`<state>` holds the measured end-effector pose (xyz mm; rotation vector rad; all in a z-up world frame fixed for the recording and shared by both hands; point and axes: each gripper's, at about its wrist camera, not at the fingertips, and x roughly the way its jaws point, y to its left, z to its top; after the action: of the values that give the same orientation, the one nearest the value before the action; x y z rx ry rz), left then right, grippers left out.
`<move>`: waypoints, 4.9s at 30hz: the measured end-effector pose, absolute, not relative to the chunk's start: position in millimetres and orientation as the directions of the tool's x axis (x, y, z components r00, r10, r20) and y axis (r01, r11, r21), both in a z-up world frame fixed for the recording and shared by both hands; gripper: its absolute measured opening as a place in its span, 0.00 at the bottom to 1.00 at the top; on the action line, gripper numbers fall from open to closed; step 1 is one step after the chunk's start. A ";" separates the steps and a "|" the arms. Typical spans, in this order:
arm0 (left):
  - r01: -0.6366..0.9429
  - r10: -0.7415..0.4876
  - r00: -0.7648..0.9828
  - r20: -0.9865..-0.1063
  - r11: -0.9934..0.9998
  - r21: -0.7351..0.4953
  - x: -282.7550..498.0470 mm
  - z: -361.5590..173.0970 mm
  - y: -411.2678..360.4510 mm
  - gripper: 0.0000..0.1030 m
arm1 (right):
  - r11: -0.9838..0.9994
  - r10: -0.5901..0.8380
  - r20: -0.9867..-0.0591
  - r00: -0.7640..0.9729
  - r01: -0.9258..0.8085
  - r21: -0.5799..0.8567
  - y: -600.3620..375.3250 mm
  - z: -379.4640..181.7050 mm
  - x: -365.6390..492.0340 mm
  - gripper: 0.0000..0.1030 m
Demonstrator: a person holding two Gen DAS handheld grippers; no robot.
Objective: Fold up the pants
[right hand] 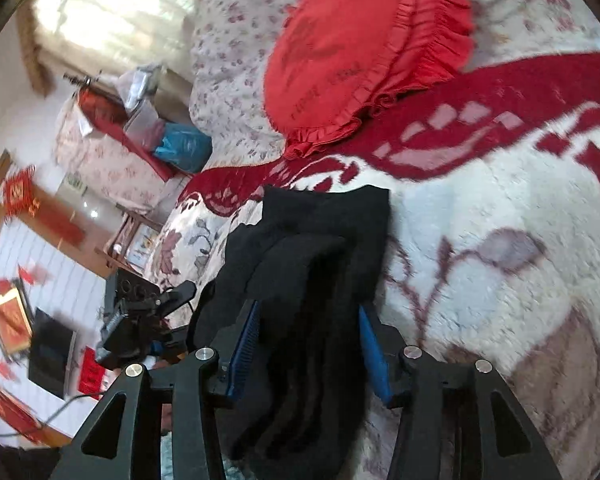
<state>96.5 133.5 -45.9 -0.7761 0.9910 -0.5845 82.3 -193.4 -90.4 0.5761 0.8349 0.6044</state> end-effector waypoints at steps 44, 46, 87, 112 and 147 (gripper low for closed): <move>0.273 -0.234 0.461 -0.856 0.955 -0.114 63.2 -8.8 1.3 0.70 | 0.938 0.340 -0.670 0.660 -0.291 0.189 -177.1 -65.1 33.1 0.19; 0.265 -0.228 0.489 -0.842 0.958 -0.106 50.7 -0.6 2.0 0.70 | 0.950 0.308 -0.630 0.713 -0.267 0.162 -178.7 -54.9 25.1 0.19; 0.266 -0.182 0.675 -0.715 0.964 0.006 -13.0 30.6 -18.2 0.87 | 0.991 0.125 -0.670 0.732 -0.119 0.055 -174.0 -62.0 -19.0 0.23; 0.227 -0.142 0.589 -0.795 0.974 -0.006 -9.1 10.5 -25.4 0.99 | 0.997 0.072 -0.681 0.729 -0.048 0.055 -181.4 -48.3 -30.6 0.23; 0.229 -0.167 0.628 -0.760 0.973 -0.025 -6.0 20.3 -20.7 0.99 | 0.997 0.073 -0.680 0.729 -0.063 0.040 -163.8 -51.1 -34.4 0.31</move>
<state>-6.0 -20.7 20.3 0.0766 0.8620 -0.2272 -34.4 -163.8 -51.1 0.0140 0.7500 0.0751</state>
